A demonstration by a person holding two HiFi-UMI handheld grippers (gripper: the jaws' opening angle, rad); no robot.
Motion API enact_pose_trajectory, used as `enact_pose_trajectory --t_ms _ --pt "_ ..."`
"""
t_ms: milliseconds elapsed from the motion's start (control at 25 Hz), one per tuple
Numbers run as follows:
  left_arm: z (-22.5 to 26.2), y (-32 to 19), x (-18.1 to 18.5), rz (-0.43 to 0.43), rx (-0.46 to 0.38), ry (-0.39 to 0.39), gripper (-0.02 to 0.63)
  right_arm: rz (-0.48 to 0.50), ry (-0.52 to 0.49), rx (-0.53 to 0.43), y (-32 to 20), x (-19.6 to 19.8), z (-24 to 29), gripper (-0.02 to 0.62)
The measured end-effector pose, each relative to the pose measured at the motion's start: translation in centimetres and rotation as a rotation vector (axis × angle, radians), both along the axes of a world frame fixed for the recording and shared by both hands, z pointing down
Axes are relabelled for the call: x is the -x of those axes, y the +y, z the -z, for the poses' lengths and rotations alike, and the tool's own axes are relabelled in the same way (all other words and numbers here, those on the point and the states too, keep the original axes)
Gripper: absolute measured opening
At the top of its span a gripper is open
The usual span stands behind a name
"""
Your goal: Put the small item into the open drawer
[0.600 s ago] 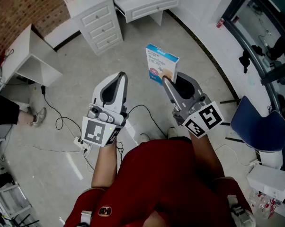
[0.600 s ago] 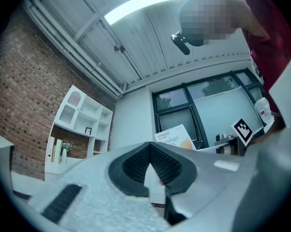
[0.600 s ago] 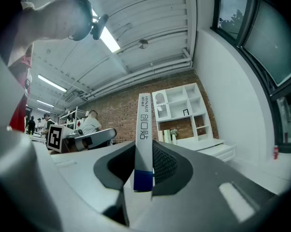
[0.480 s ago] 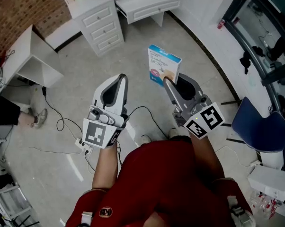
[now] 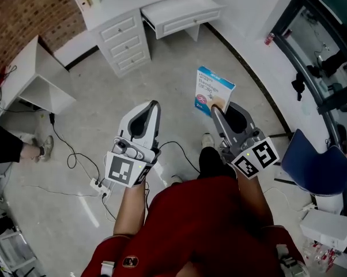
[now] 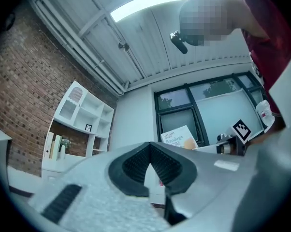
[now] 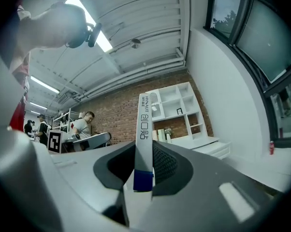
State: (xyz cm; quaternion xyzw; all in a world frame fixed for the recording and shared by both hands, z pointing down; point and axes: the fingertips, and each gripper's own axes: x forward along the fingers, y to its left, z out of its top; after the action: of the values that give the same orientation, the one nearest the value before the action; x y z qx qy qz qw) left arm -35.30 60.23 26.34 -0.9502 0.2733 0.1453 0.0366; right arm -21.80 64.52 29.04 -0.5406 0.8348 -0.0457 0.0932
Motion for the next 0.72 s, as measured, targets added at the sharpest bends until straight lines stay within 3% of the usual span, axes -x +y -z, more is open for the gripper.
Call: enact_pose_trajectory --t_ms 200,480,720 --pt "0.5 -5.4 -4.9 -0.021 -0.023 -0.006 -0.002 0.015 0.004 -0.019 -6.0 -4.3 -0.1 0.089" --pt "0.0 -16.0 -14.4 0.072 -0.017 -0.126 -0.002 0.026 0.019 -0.056 -16.3 -15.0 -0.7 0.089" --pt "0.0 -25.2 -23.3 0.113 -0.012 -0.163 -0.002 0.090 0.025 -0.053 -24.9 -23.2 -0.7 0.089"
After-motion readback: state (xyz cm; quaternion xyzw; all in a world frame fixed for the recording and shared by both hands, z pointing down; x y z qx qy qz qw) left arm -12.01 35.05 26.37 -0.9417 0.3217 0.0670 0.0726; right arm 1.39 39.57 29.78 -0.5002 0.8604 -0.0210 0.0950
